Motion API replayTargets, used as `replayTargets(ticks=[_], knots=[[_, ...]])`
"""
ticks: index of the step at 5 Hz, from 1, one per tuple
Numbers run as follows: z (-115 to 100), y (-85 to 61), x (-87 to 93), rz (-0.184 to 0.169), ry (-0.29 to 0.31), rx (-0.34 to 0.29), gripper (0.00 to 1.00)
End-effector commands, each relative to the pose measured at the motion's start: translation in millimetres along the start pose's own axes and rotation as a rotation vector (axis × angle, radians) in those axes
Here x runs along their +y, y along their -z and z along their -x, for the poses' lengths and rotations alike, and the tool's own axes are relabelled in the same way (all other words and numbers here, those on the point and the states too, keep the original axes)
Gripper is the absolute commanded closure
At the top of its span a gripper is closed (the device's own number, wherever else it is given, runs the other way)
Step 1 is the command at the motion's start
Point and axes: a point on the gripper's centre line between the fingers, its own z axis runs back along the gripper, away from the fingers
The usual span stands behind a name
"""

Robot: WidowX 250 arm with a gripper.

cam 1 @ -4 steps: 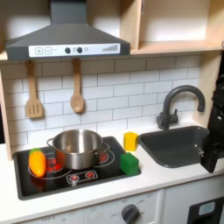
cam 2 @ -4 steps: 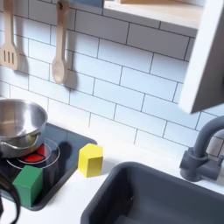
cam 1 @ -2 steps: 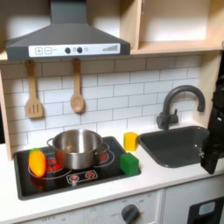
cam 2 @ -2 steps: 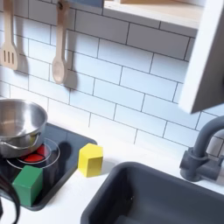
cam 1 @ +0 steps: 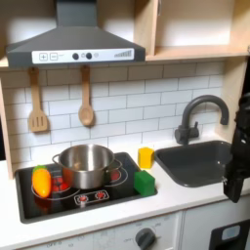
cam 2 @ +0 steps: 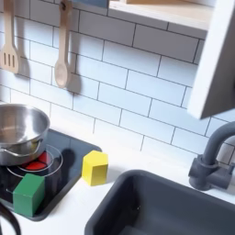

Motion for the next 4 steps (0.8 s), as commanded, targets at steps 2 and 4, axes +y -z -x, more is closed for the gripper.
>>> replayTargets(ticks=[2,4], knots=[[-15,13.9,11.8,-0.01,-0.046,-0.024,0.0],[-36,22.7,31.6,-0.023,-0.122,-0.036,0.0]])
